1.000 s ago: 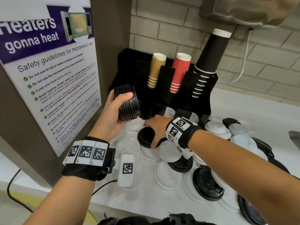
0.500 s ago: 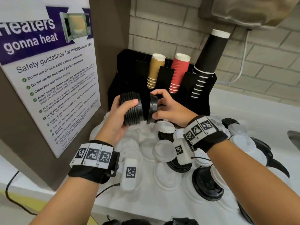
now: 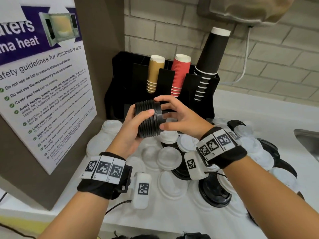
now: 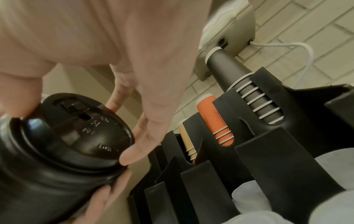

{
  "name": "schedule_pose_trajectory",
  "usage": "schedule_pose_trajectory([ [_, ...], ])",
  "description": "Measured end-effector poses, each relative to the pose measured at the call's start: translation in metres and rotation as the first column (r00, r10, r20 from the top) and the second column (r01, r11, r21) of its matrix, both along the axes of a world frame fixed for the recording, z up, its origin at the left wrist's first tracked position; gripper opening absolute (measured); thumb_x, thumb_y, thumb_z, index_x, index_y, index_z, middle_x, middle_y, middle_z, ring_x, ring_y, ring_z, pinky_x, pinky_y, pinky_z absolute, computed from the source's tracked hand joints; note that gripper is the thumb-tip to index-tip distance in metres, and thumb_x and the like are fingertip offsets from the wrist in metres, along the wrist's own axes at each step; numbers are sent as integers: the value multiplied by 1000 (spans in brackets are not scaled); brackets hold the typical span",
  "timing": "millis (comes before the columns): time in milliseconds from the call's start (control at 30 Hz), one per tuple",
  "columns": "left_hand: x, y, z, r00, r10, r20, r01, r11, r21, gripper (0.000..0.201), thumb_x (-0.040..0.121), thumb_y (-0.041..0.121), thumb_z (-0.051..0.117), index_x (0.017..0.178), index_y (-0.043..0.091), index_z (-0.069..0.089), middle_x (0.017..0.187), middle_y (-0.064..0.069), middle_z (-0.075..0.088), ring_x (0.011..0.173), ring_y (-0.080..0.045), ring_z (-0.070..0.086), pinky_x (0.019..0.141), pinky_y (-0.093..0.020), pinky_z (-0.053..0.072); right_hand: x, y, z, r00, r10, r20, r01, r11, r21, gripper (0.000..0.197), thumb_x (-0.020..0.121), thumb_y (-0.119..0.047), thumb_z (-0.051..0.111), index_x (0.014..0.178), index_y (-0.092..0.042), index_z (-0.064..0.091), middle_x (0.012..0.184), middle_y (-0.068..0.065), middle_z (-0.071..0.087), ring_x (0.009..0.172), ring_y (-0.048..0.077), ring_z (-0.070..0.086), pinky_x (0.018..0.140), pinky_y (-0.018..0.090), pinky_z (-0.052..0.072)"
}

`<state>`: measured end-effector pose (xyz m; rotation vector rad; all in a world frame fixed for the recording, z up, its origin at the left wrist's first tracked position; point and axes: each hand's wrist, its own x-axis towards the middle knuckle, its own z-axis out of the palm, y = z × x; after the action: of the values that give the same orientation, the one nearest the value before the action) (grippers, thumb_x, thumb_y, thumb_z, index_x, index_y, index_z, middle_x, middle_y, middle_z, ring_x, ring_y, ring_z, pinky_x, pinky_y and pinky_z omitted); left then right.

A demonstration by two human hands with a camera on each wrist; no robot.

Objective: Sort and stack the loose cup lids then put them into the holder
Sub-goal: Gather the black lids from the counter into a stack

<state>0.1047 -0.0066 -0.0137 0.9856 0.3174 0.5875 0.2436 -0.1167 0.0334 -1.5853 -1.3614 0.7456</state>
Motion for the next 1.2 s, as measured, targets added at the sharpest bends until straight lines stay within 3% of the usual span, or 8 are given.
schedule_pose_trajectory([
  [233,3,0,-1,999,34,19,-34,999,25,42,73,27,70,114,28,58,111,-3,65,93,-17,70,66,-33,57,8,3,-2,997,-51,-53,49,998,-47,49,87,-23,68,132,-30,47,122,2,57,106,14,63,86,29,54],
  [300,2,5,0,996,89,27,-89,996,10,39,73,27,69,111,28,57,108,-1,64,92,-16,68,65,-33,57,15,12,-8,977,-124,175,164,958,-233,39,92,-39,60,127,-24,52,116,-2,60,103,13,61,81,24,48],
  [400,-1,11,0,993,108,37,-109,994,7,38,73,27,69,109,30,58,110,-1,62,94,-16,67,68,-34,57,24,26,-29,777,116,618,350,736,-579,60,90,-56,51,137,-19,41,130,7,52,118,25,51,92,32,43],
  [533,-4,15,0,994,101,36,-102,994,28,40,73,27,69,111,31,58,113,-3,61,100,-19,65,68,-34,57,25,42,-52,611,226,759,480,657,-582,73,82,-62,57,136,-19,33,127,11,53,117,31,49,85,41,46],
  [700,-8,17,0,994,104,29,-105,994,31,47,73,27,69,119,29,56,122,-6,59,105,-21,64,70,-34,57,24,56,-55,626,274,730,482,600,-639,79,88,-55,53,149,-22,16,130,14,52,118,35,50,80,38,45],
  [900,-9,21,1,992,113,48,-114,993,19,45,74,26,68,118,27,57,119,-7,59,101,-20,64,66,-34,56,13,64,-29,712,97,695,358,802,-479,77,83,-62,58,141,-19,33,118,8,56,104,25,59,87,34,49],
  [1100,-9,21,1,993,113,35,-114,993,32,41,72,27,70,112,30,59,118,-6,59,101,-21,64,65,-33,56,30,59,-37,620,418,665,495,449,-744,56,94,-45,51,133,-5,50,134,11,54,119,23,53,97,31,43],
  [1200,-10,21,-1,993,116,23,-117,993,30,46,70,28,72,114,29,59,120,-7,59,101,-21,64,65,-33,56,44,50,-44,638,432,637,462,447,-766,64,80,-44,66,131,-9,53,131,8,58,116,23,57,99,35,48],
])
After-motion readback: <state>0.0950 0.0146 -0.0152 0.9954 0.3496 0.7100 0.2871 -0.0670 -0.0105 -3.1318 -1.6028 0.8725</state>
